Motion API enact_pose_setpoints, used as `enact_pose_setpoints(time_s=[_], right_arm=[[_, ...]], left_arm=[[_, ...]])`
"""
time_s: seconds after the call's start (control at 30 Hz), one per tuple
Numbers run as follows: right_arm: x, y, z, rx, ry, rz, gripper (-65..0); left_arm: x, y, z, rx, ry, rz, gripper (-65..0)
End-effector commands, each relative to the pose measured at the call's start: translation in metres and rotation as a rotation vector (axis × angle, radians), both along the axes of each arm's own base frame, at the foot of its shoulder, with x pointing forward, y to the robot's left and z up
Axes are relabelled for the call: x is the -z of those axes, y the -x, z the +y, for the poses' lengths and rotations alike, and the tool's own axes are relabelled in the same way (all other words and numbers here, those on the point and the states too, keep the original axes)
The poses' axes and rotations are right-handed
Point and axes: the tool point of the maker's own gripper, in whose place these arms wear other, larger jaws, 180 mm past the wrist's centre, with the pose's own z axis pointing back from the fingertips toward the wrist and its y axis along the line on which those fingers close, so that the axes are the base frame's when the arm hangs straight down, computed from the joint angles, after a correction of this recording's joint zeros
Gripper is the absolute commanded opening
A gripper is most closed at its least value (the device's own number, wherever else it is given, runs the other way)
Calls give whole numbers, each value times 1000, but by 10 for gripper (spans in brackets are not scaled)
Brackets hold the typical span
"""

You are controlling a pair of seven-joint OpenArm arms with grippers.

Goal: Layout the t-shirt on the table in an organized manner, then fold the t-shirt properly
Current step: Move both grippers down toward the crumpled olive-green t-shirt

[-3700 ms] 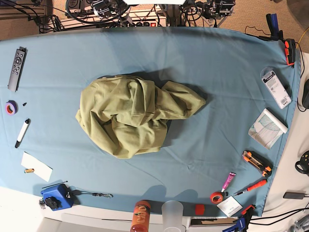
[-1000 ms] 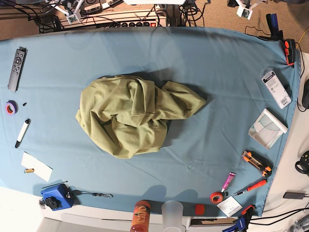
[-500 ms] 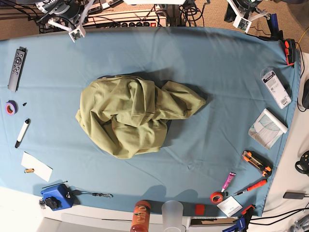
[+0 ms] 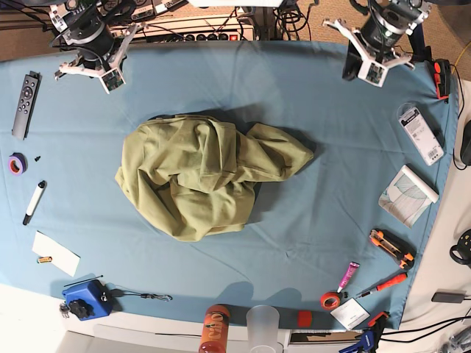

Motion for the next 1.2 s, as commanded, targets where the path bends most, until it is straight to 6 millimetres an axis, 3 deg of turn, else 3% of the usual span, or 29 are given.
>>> enact_pose_setpoints(time_s=[0.0, 0.03, 0.13, 0.17, 0.43, 0.63, 0.87, 0.97, 1.17], right_arm=[[-8, -5, -1, -12, 17, -31, -650], [-8, -5, -2, -14, 20, -34, -620], [-9, -6, -3, -17, 33, -42, -431], [-10, -7, -3, -21, 37, -49, -403], [-24, -33, -5, -16, 46, -137, -401], [-39, -57, -1, -21, 24, -220, -401], [-53, -73, 4, -43, 8, -298, -401], [-42, -78, -5, -20, 11, -283, -401], [4, -99, -41, 86, 2, -202, -401]], left_arm=[[-9, -5, -4, 22, 10, -38, -616], [-11, -6, -7, 48, 15, -47, -573], [-21, -12, -21, 131, 45, -100, -454], [-24, -14, -26, 151, 58, -121, -435], [-47, -44, -68, 224, 138, -243, -424], [-59, -69, -99, 278, 73, -340, -258], [-64, -73, -125, 347, 59, -381, -250], [-64, -70, -130, 359, 67, -379, -250], [-65, -72, -128, 336, 68, -382, -250]])
